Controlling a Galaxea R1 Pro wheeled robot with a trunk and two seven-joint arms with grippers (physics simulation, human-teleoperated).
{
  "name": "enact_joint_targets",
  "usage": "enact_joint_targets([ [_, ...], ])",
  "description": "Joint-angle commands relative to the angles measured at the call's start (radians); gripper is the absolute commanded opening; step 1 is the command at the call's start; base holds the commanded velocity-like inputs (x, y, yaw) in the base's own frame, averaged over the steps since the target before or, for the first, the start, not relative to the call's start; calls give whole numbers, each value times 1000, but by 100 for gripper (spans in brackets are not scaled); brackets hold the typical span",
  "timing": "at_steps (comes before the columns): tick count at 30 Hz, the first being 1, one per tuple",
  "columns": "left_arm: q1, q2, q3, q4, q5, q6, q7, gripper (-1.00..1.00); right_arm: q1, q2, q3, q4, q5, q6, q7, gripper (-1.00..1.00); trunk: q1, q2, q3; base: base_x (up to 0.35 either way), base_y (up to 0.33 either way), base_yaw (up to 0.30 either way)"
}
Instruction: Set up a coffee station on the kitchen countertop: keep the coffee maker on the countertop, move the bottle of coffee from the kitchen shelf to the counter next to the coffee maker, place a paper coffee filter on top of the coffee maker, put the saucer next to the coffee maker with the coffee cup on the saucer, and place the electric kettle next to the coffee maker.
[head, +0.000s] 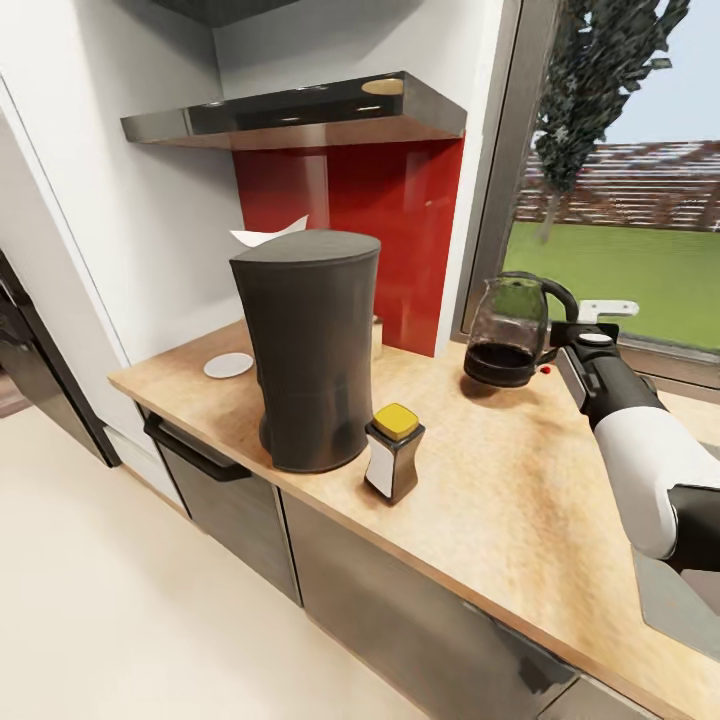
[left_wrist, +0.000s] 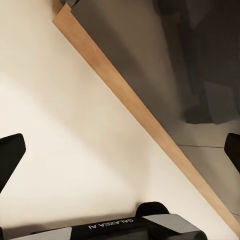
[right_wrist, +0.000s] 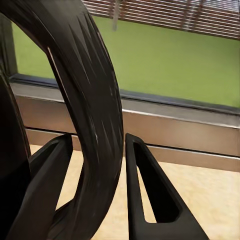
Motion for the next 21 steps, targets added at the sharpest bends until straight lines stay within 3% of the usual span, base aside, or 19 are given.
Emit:
enact_joint_targets([
  [1, -1, 0, -8, 1, 5, -7, -2, 100, -1, 0, -2, -2, 13, 8, 0, -100, 0, -1, -1, -6, -2, 23],
  [14, -1, 0, -8, 1, 5, -7, -2, 100, -1, 0, -2, -4, 12, 9, 0, -100, 0, -1, 1, -4, -3, 111],
  [21, -1, 0, -8, 1, 5, -7, -2, 100, -1, 0, -2, -4, 12, 9, 1, -100, 0, -1, 1, -119, -91, 102],
])
